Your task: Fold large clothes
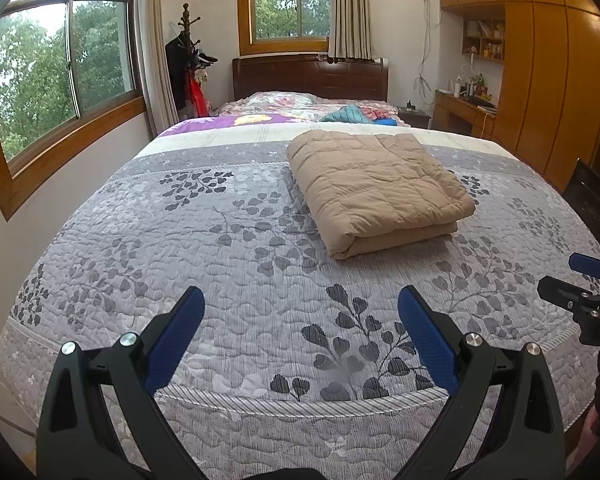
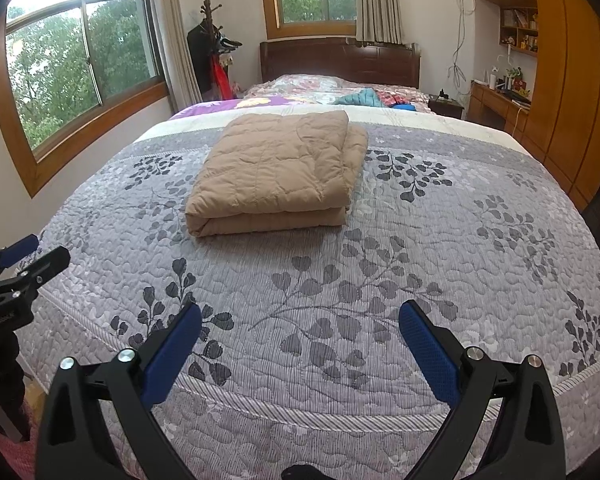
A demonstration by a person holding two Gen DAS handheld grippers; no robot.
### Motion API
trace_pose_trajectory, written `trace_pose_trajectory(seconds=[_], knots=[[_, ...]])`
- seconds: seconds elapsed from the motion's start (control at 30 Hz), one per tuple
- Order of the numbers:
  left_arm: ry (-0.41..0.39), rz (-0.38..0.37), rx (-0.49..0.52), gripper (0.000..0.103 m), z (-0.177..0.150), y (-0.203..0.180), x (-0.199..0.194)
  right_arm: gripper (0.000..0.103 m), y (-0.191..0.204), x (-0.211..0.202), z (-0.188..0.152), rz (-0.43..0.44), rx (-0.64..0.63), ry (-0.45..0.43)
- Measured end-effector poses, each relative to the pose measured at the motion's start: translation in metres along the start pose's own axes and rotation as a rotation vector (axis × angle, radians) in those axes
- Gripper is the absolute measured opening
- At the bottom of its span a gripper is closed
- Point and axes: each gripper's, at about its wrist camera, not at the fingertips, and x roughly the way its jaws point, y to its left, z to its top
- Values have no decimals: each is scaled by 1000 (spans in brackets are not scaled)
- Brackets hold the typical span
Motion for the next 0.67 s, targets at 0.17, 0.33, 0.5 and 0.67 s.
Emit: trace_pose_trajectory(seconds=[0.17, 0.33, 0.5, 0.67], knots=[[4, -3, -4, 97, 0, 2, 1, 99, 0, 0, 1, 1, -1, 2], [5, -3, 0, 97, 0, 2, 1, 99, 0, 0, 0, 1, 0, 3], [0, 5, 3, 97, -1, 1, 1, 99, -1, 1, 0, 2, 0, 4], [-1, 6, 3, 97, -1, 1, 0, 99, -1, 1, 0, 1, 0, 5]])
